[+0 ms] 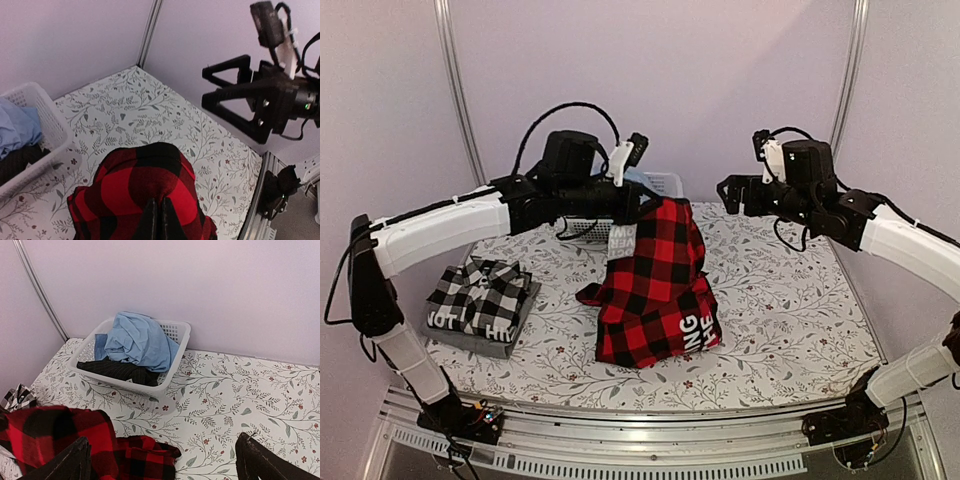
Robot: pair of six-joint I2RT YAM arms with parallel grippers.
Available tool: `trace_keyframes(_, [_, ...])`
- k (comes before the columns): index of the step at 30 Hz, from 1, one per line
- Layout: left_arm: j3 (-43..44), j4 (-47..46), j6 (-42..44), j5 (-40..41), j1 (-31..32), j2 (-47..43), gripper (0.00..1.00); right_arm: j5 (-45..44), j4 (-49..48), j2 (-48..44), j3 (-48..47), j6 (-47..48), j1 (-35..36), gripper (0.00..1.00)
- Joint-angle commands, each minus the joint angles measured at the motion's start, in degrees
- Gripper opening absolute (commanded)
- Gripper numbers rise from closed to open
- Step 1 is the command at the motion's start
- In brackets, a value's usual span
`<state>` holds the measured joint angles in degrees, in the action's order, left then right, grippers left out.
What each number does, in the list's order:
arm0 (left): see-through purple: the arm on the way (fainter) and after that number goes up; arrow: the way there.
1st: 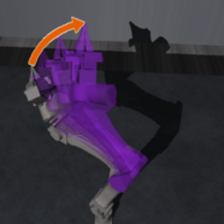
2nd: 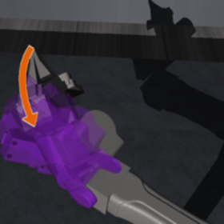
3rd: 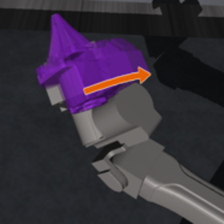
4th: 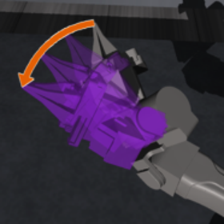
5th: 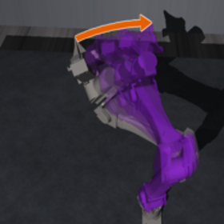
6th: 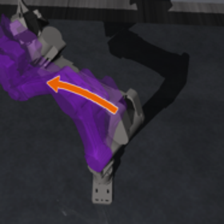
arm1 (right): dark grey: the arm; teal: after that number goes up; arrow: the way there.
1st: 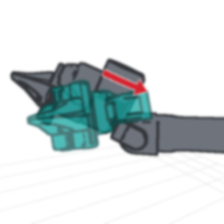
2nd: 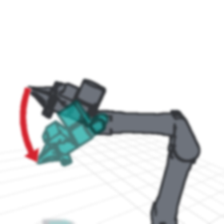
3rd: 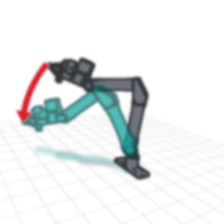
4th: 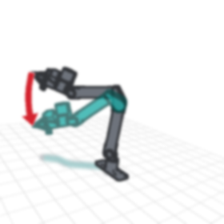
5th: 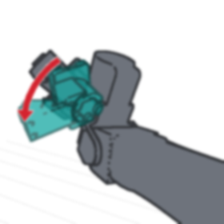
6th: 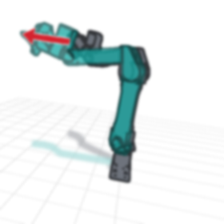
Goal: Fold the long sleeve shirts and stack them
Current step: Place the crumpled shirt at the center of the board.
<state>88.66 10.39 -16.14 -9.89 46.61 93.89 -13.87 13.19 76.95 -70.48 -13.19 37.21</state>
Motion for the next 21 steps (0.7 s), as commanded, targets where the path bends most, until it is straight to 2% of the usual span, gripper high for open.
trace_keyframes(1, [-5.8, -0.3, -0.9, -13.1, 0.0, 4.2, 0.01, 3.7, 3.1, 1.3, 1.9, 0.2, 0.1, 0.99])
trace_keyframes(4, [-6.8, 1.6, 0.8, -19.8, 1.1, 6.9, 0.15, 6.3, 3.9, 3.3, 2.7, -0.8, 0.3, 0.99])
trace_keyframes(6, [-8.2, 1.9, 2.0, -21.5, 1.9, 7.0, 0.26, 7.7, 4.3, 4.1, 3.5, -1.2, 0.6, 0.99])
trace_keyframes(9, [-12.0, 1.3, 1.3, -18.2, 1.6, 4.9, 0.41, 10.5, 4.1, 4.4, 5.7, -1.2, 1.7, 0.99])
trace_keyframes(12, [-16.7, -1.6, -1.2, -16.1, -0.4, 1.1, 0.61, 12.6, 4.1, 5.7, 6.5, -0.9, 3.5, 0.99])
trace_keyframes(14, [-19.7, -3.3, -3.4, -14.4, -1.9, -1.2, 0.62, 13.2, 4.3, 7.3, 5.8, -0.7, 4.5, 0.99])
trace_keyframes(17, [-23.2, -3.4, -6.9, -7.0, -4.4, -4.1, 0.61, 14.9, 4.0, 9.9, 3.9, -0.7, 6.0, 0.99])
trace_keyframes(21, [-27.9, -2.1, -12.7, -1.5, -9.2, -6.1, 0.6, 10.7, 5.4, 15.3, -2.4, -0.7, 9.2, 0.99])
